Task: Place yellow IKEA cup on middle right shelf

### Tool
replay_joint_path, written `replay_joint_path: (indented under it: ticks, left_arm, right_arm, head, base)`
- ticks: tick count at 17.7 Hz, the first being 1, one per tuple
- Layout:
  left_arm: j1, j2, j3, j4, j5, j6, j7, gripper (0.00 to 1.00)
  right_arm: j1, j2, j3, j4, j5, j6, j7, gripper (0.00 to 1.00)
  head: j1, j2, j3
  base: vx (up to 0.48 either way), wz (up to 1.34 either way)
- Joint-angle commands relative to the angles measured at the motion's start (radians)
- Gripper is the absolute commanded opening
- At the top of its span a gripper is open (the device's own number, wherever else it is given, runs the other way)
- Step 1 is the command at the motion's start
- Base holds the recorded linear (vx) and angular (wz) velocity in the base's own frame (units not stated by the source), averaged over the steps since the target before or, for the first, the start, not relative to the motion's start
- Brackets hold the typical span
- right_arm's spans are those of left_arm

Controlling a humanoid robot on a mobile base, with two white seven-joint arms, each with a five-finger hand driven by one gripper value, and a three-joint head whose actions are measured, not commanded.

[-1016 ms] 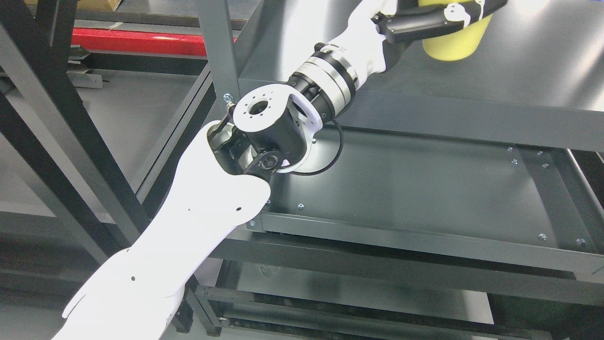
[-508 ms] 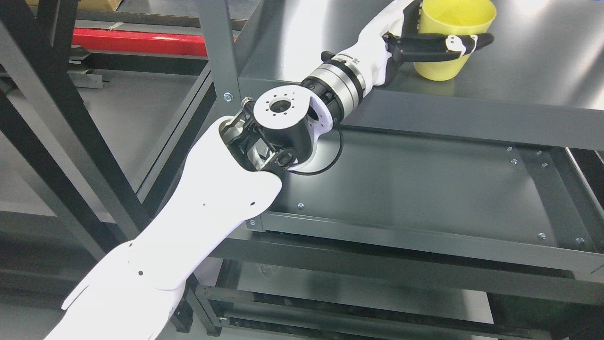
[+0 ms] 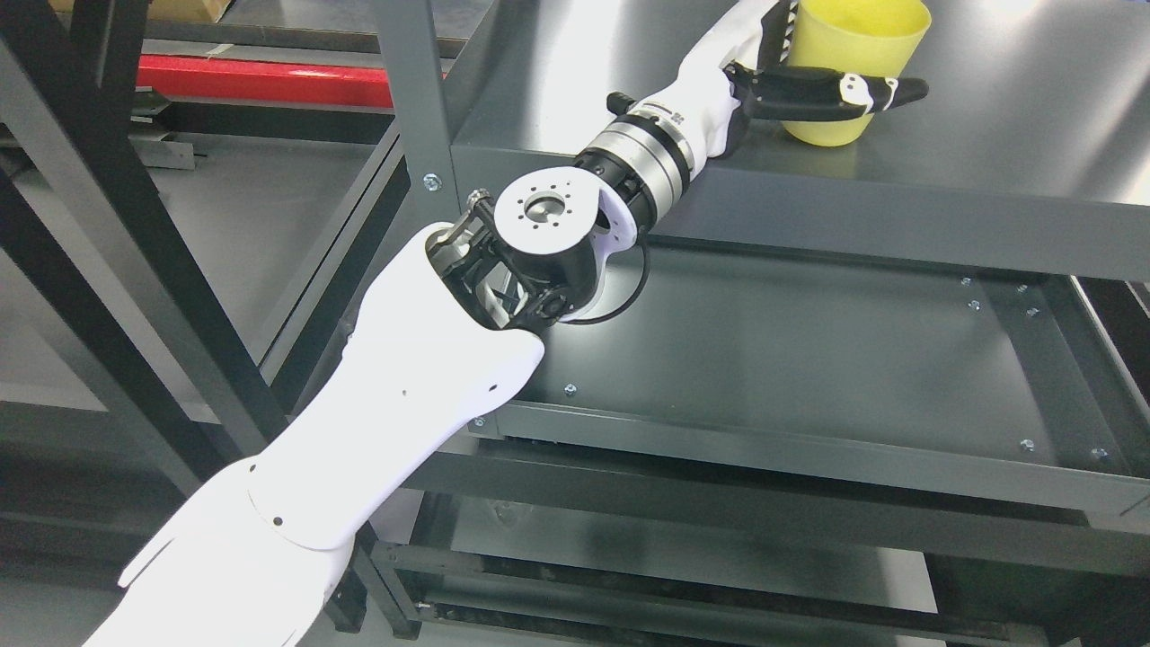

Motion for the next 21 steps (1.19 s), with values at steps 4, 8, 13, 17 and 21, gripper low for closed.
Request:
replay_joint_path:
  ticks: [4,8,13,17,21]
  left_arm:
    - [0.005,0.018,0.033,-0.043,-0.061,-0.099,0.000,0.99]
    - [0.018,0.018,0.048,-0.063,-0.063,-0.161,-0.002,0.99]
    - [0.037,0.018,0.057,-0.075,-0.089,-0.283,-0.031,0.99]
    - [0.060,0.018,0.086,-0.075,-0.162,-0.382,-0.121,0.99]
    - [0.097,0.018,0.125,-0.095,-0.172,-0.389,-0.184,0.99]
  right_arm:
    - [0.014,-0.017,0.017,0.000,-0.025,-0.001,-0.001,0.99]
    - [0.014,-0.017,0.017,0.000,-0.025,-0.001,-0.001,0.99]
    - [0.014,-0.017,0.017,0.000,-0.025,-0.001,-0.001,0.99]
    - [0.014,-0.017,0.017,0.000,-0.025,-0.001,-0.001,0.99]
    - [0.014,-0.017,0.017,0.000,-0.025,-0.001,-0.001,0.99]
  head:
    - [0.0000,0.000,0.000]
    - [0.0000,0.000,0.000]
    - [0.0000,0.000,0.000]
    - [0.0000,0.000,0.000]
    - [0.0000,0.000,0.000]
  base:
    - [-0.004,0.00]
    - [0.000,0.00]
    - [0.000,0.00]
    - [-0.017,0.00]
    - [-0.052,0.00]
